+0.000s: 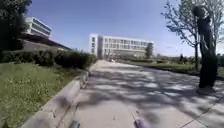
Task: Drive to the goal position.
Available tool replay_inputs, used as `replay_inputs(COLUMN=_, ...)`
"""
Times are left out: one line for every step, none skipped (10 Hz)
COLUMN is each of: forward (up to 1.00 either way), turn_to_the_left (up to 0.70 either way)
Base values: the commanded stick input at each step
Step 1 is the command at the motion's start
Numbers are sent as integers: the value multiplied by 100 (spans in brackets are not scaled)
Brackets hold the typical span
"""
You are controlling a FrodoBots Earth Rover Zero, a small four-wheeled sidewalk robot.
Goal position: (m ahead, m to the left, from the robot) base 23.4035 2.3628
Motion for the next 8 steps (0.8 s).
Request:
replay_inputs(forward=70, turn_to_the_left=0)
replay_inputs(forward=70, turn_to_the_left=0)
replay_inputs(forward=70, turn_to_the_left=0)
replay_inputs(forward=70, turn_to_the_left=0)
replay_inputs(forward=70, turn_to_the_left=0)
replay_inputs(forward=70, turn_to_the_left=0)
replay_inputs(forward=70, turn_to_the_left=0)
replay_inputs(forward=70, turn_to_the_left=0)
